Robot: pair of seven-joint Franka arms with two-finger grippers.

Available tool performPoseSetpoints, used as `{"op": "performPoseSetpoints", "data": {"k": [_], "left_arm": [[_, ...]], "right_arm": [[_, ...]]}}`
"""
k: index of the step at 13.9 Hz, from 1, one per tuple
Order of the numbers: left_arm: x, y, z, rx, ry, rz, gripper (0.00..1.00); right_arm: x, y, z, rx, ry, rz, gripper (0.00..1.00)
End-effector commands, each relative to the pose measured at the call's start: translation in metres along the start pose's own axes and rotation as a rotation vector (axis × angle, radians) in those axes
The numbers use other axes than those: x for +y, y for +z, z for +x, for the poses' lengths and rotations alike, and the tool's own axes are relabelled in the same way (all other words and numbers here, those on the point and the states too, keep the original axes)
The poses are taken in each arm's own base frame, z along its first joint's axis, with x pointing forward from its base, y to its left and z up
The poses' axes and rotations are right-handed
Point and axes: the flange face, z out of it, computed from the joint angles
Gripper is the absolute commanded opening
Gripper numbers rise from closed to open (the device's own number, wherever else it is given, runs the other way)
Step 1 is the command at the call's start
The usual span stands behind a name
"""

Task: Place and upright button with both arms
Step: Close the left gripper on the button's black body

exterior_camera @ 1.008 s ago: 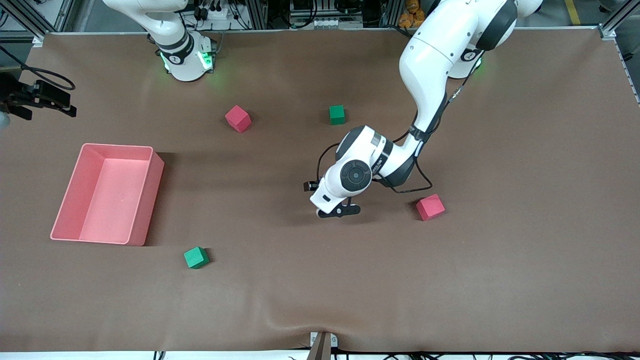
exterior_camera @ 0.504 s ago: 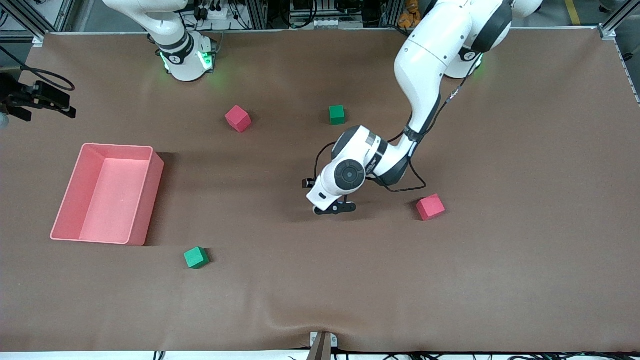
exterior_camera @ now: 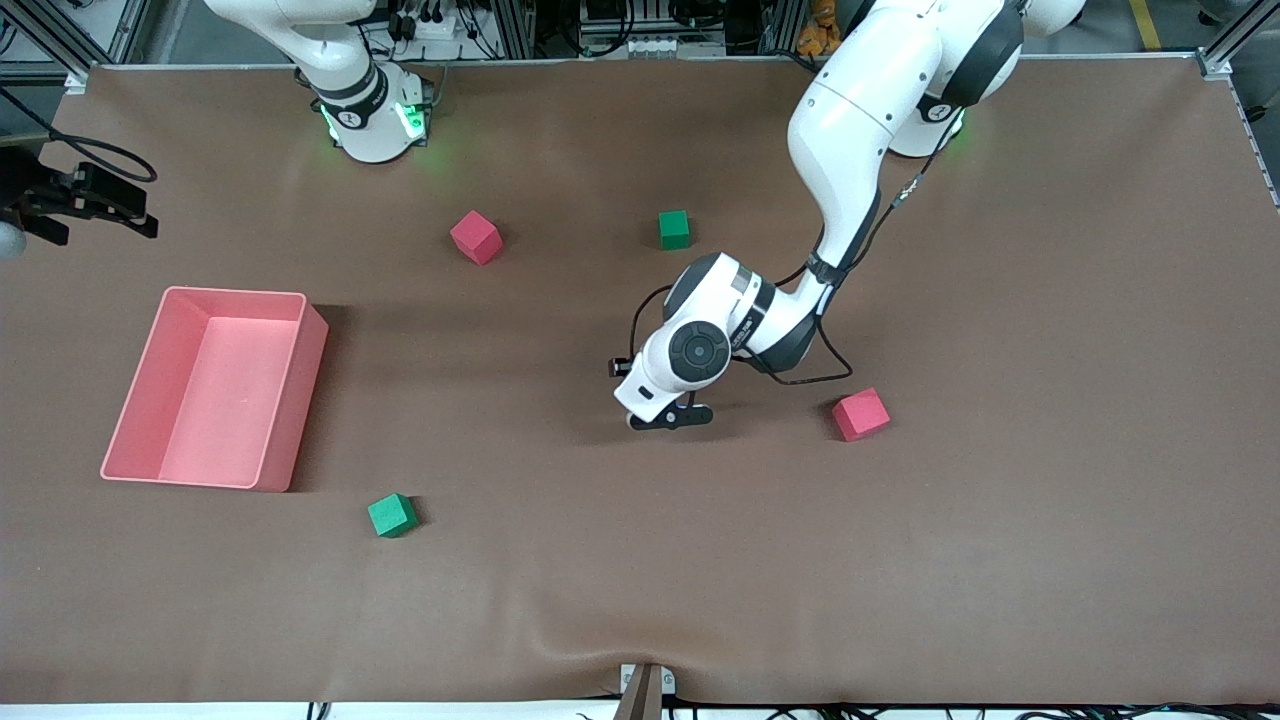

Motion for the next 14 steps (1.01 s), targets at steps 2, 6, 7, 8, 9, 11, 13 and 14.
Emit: {"op": "performPoseSetpoints", "data": {"k": [2,6,7,8,9,11,13,14], "left_arm": [[-0.0001,0.0013,0.0027,-0.002,0.009,-0.007,0.81],[-0.0036,0.0056,0.0040,-0.006,0.006,0.001,0.75],[-0.0034,0.0046,0.0037,-0.005,0.007,0.002,0.74],[-0.0031,0.0036,0.0036,-0.004,0.008,0.001,0.71],[-0.0031,0.0035,0.0036,-0.004,0.008,0.001,0.69],[-0.0031,0.0035,0.0036,-0.004,0.008,0.001,0.50],[-0.0033,0.0046,0.0036,-0.007,0.006,0.000,0.42],[-0.0035,0.0057,0.0037,-0.010,0.004,-0.002,0.39]], "right_arm": [[-0.0018,0.0005,-0.0019,0.006,0.009,0.004,1.00],[-0.0023,0.0001,-0.0007,0.012,0.009,0.002,1.00],[-0.0023,-0.0003,-0.0003,0.016,0.007,0.001,1.00],[-0.0023,-0.0003,-0.0002,0.016,0.009,0.001,1.00],[-0.0023,-0.0003,-0.0002,0.016,0.007,0.001,1.00],[-0.0030,0.0017,0.0011,0.013,0.006,0.001,1.00],[-0.0029,0.0031,0.0024,0.012,0.006,0.001,1.00],[-0.0029,0.0033,0.0022,0.010,0.006,0.002,1.00]]}}
